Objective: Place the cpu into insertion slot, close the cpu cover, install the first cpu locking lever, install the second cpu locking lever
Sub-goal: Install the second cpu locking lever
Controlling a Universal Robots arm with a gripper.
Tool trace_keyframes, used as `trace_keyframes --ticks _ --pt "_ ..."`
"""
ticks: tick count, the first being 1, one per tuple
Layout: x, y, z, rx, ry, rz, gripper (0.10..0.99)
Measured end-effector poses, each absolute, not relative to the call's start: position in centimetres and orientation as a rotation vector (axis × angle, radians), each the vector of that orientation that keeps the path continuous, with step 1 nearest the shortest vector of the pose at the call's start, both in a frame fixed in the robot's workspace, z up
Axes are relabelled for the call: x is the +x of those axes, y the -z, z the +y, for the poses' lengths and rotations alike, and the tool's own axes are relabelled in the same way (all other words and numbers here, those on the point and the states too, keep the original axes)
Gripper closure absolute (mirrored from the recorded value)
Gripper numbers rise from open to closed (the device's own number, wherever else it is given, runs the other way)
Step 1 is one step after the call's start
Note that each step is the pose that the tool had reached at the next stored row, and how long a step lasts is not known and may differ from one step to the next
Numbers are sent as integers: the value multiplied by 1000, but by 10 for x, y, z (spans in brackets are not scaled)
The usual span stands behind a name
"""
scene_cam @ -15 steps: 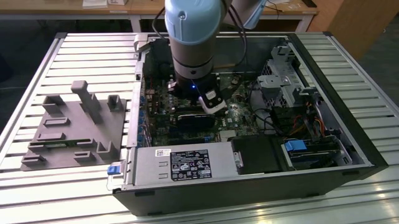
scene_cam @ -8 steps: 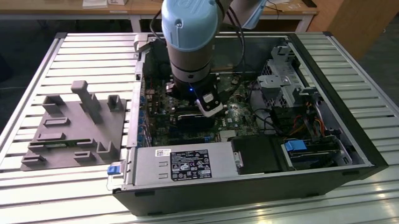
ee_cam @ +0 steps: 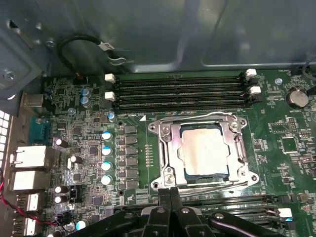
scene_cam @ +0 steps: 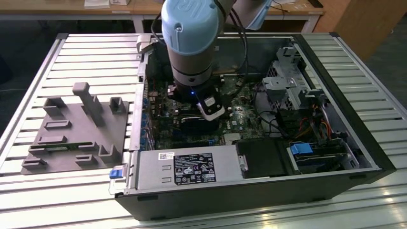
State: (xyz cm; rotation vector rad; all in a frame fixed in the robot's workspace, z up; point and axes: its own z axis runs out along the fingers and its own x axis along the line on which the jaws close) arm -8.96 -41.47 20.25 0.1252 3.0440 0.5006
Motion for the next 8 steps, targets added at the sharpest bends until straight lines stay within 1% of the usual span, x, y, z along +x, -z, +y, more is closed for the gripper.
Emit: trace_keyframes --ticks 8 --pt "-92 -198 -414 125 -501 3044 980"
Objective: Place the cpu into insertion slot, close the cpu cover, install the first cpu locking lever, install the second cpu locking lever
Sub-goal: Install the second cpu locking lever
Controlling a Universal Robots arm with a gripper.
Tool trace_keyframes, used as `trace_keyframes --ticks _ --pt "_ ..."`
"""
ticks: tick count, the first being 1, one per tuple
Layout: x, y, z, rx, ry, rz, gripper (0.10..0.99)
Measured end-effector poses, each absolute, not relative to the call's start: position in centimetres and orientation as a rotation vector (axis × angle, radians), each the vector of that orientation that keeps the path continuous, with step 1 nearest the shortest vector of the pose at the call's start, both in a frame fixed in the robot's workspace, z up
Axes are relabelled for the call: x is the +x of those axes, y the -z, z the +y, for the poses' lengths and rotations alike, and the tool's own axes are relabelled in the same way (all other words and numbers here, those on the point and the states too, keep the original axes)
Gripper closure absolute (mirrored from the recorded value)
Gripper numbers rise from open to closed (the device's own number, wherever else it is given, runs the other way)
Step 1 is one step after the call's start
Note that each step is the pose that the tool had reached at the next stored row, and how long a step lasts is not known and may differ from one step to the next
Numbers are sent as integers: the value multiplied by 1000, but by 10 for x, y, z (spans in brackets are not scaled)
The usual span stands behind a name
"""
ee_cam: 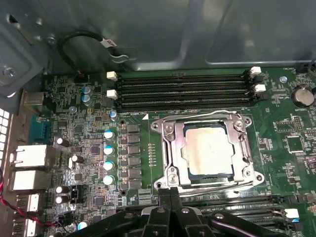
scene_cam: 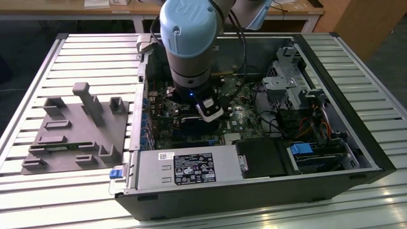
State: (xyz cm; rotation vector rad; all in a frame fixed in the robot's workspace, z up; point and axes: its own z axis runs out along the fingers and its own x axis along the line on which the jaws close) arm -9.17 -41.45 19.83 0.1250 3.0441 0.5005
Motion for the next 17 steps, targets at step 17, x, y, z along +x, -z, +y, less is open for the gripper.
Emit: trace_keyframes --ticks 17 --pt "-95 -193 -409 125 -501 3044 980"
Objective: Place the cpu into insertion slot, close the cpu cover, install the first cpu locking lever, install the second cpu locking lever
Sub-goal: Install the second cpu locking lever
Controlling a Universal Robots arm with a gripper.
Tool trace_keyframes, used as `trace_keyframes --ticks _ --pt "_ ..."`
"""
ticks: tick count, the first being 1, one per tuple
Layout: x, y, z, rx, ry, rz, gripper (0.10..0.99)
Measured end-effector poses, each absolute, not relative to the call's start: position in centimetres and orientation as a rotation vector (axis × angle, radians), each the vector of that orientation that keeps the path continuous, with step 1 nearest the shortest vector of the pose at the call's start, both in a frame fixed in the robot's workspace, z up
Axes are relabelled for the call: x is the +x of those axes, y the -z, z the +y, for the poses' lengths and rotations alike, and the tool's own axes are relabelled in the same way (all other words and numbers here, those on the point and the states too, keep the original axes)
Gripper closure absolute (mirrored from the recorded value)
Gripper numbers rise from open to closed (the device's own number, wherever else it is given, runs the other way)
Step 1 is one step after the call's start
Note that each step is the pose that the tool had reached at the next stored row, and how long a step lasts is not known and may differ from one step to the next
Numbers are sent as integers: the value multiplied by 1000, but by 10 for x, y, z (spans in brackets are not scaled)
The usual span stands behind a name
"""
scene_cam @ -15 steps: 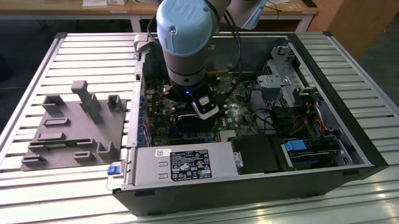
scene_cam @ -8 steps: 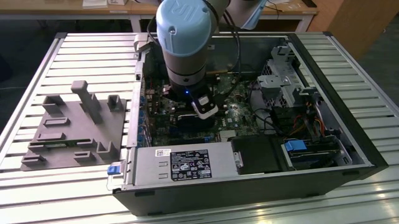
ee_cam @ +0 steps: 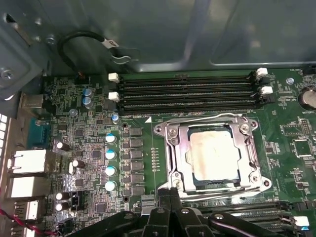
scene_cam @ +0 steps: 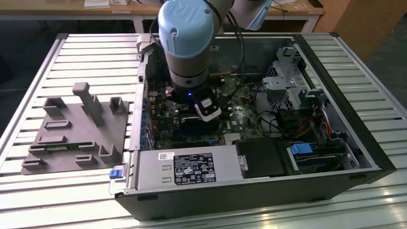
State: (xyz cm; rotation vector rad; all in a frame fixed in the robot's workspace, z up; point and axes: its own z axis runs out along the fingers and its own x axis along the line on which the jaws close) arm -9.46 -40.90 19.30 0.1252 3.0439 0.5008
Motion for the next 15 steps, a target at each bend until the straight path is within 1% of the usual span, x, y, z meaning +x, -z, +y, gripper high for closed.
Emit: trace_keyframes --ticks 15 --pt "-98 -188 -404 125 -500 3044 980"
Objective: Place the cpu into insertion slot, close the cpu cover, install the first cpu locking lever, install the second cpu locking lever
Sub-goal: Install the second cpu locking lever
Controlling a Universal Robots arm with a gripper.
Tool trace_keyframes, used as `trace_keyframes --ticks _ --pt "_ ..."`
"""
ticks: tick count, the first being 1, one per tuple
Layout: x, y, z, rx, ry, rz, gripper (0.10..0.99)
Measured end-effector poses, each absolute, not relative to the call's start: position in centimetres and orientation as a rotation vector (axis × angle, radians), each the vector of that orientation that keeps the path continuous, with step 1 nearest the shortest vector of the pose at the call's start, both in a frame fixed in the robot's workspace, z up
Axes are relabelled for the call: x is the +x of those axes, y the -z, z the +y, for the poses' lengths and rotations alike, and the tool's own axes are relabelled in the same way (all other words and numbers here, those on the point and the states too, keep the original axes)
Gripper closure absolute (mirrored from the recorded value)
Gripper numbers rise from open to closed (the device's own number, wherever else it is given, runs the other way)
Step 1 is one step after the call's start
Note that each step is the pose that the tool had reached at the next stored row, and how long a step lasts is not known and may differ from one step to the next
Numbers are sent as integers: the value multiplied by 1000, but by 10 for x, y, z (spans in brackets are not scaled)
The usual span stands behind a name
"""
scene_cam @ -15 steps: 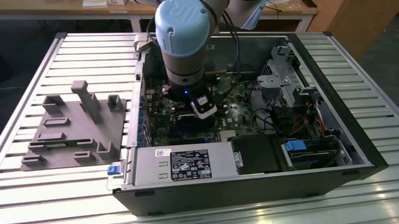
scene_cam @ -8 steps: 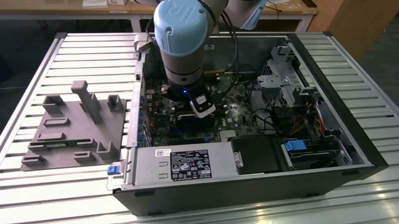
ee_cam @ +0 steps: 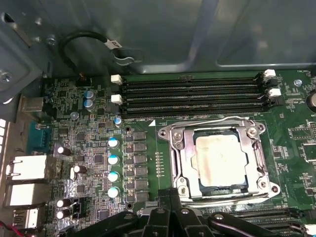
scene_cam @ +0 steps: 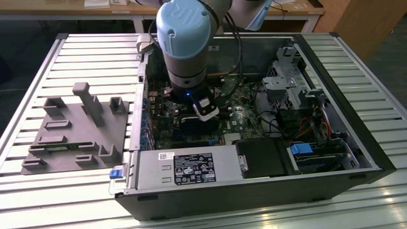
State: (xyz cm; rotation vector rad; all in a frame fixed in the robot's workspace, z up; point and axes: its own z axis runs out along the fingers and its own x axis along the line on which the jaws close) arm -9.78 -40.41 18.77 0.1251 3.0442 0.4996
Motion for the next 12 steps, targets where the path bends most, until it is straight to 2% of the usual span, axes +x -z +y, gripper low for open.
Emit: trace_keyframes --ticks 12 --pt "-100 -187 -404 125 -482 3046 980"
